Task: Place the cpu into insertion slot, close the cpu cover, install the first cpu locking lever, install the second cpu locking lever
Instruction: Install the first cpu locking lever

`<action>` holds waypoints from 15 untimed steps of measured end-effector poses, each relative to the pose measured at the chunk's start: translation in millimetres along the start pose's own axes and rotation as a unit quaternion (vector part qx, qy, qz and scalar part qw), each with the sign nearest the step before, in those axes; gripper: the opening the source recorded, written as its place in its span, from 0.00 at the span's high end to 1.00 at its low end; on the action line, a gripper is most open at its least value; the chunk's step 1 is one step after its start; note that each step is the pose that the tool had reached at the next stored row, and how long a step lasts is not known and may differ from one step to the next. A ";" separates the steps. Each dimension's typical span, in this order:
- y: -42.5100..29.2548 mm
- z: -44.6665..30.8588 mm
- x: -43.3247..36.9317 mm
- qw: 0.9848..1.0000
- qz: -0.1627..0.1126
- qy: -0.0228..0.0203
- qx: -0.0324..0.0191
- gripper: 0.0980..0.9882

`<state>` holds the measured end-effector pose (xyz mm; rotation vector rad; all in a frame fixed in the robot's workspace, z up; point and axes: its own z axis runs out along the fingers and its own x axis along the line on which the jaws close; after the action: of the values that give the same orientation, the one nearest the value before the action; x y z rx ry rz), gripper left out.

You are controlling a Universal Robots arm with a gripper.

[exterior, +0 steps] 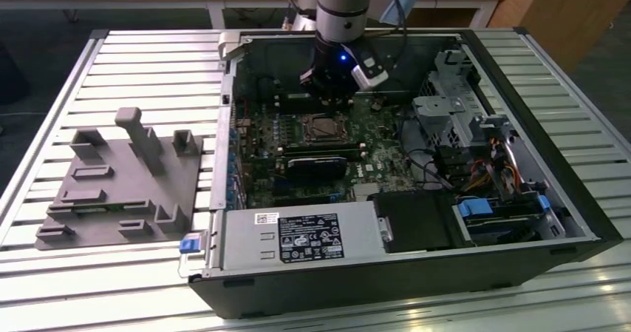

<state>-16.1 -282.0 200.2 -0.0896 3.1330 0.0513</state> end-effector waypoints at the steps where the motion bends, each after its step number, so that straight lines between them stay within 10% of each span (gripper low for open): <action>1: 0.0 -0.8 0.0 1.000 0.000 0.000 0.000 0.99; 15: 1.1 3.1 0.0 1.000 0.000 0.001 0.015 0.99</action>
<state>-16.1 -280.8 197.1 -0.0897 3.1348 0.0053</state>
